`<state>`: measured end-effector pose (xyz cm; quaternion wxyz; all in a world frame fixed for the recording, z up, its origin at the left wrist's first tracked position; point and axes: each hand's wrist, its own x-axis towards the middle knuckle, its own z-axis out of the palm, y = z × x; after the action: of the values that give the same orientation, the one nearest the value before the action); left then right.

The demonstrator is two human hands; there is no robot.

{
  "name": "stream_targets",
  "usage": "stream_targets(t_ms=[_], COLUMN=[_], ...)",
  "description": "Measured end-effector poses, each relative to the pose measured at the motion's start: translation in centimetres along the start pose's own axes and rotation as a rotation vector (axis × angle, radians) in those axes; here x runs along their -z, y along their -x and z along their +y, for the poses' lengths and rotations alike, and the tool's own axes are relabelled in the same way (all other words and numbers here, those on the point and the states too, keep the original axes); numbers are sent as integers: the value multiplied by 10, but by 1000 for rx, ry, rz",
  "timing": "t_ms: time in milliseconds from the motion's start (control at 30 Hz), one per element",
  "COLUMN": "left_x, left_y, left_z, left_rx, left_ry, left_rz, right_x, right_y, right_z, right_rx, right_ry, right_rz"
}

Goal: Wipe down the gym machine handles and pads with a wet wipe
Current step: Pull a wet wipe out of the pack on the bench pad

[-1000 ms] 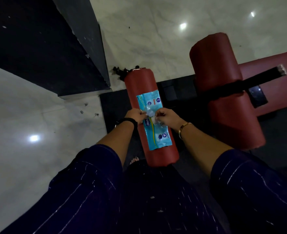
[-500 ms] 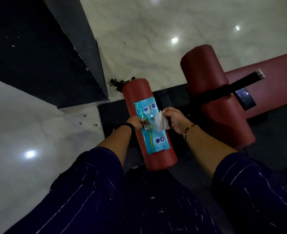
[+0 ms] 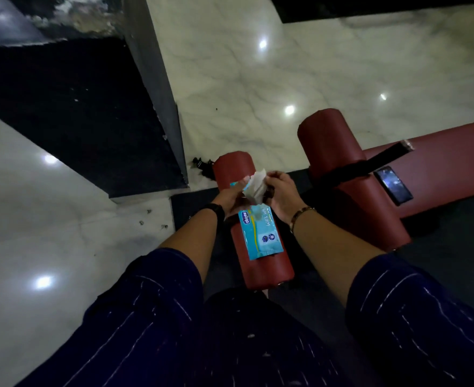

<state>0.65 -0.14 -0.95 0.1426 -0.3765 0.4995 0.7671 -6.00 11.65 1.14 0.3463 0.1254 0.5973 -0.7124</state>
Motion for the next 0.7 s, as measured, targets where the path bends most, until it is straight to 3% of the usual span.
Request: stream_targets(t_ms=[133,300,400,700], left_x=[6,14,16,10], left_y=[12,27,40,85], left_z=[-8,-16,-10,27], left_rx=[-96,-231,-289,-473], left_ry=[-48,-129,-78,158], left_rz=[14,81,134,358], right_x=[-14,-18,-24,-43], right_y=[21,32,36,66], right_z=[1,8,0,-37], right_rx=[69,184,244,261], right_ry=[6,386,580,433], right_rz=[-71,-104,-35,-221])
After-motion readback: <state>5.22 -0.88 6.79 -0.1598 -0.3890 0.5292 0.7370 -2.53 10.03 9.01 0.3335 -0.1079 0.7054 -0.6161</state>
